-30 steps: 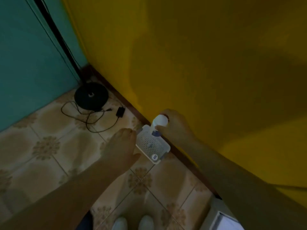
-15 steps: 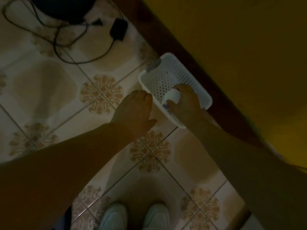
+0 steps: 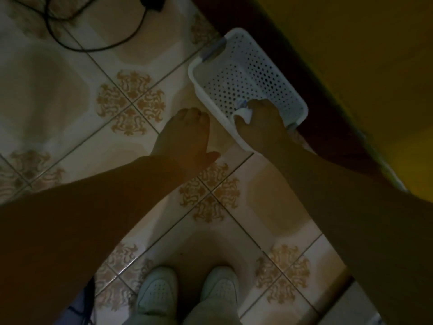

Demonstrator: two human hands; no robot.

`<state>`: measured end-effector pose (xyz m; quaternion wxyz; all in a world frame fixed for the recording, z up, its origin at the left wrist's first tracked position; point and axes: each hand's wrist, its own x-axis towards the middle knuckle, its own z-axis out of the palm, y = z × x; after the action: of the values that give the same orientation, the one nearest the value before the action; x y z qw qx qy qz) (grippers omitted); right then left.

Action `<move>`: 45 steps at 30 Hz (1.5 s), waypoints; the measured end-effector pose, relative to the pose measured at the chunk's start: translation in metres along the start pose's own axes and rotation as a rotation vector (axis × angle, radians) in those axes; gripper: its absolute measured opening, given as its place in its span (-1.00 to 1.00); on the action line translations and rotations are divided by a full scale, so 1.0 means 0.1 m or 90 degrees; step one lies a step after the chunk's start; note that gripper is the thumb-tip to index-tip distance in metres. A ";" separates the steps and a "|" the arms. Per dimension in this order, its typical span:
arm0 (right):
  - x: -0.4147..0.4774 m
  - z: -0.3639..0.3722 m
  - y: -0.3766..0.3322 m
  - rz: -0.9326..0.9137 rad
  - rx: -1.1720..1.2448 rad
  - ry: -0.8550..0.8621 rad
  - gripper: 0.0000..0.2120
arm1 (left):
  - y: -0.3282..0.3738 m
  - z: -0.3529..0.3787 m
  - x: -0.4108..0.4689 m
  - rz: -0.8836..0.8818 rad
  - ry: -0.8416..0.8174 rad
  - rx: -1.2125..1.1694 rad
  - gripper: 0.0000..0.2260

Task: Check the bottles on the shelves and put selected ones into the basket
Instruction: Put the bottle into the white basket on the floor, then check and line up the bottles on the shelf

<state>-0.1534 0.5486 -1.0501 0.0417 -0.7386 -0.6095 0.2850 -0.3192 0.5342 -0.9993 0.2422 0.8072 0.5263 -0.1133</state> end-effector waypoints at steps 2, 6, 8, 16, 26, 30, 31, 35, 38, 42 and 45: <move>-0.14 -0.29 -0.17 -0.032 -0.051 -0.038 -0.51 | 0.10 -0.25 -0.12 0.001 -0.008 0.018 -0.36; -0.45 -1.18 -0.61 -0.111 -0.209 -0.075 -0.50 | 0.34 -1.06 -0.46 -0.012 0.001 0.042 -0.44; -0.64 -1.71 -0.89 -0.144 -0.246 -0.051 -0.56 | 0.46 -1.58 -0.68 -0.013 0.019 0.058 -0.48; -1.61 -4.11 -2.03 -0.155 -0.258 -0.010 -0.54 | 1.12 -3.86 -1.68 -0.017 0.120 0.093 -0.53; -3.05 -6.62 -3.09 -0.136 -0.268 0.106 -0.53 | 2.24 -6.16 -3.14 0.019 0.199 0.147 -0.53; -3.72 -7.32 -3.29 -0.119 -0.292 0.174 -0.50 | 2.66 -6.77 -3.73 0.027 0.249 0.178 -0.48; -3.91 -7.47 -3.32 -0.109 -0.297 0.185 -0.49 | 2.75 -6.90 -3.88 0.029 0.258 0.182 -0.48; -4.75 -7.94 -3.36 -0.052 -0.286 0.199 -0.50 | 3.11 -7.26 -4.49 0.073 0.287 0.188 -0.48; -5.37 -8.17 -3.32 0.000 -0.292 0.237 -0.53 | 3.38 -7.42 -4.87 0.125 0.320 0.181 -0.46; -6.29 -8.33 -3.15 0.106 -0.308 0.242 -0.54 | 3.90 -7.39 -5.41 0.249 0.300 0.153 -0.46; -7.00 -8.38 -2.97 0.175 -0.301 0.230 -0.52 | 4.36 -7.27 -5.85 0.329 0.262 0.141 -0.43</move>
<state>-0.0845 0.2166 0.0297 -0.0623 -0.8418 -0.5362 0.0031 -0.2229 0.2961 -0.0016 0.0627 0.9412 0.3264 0.0602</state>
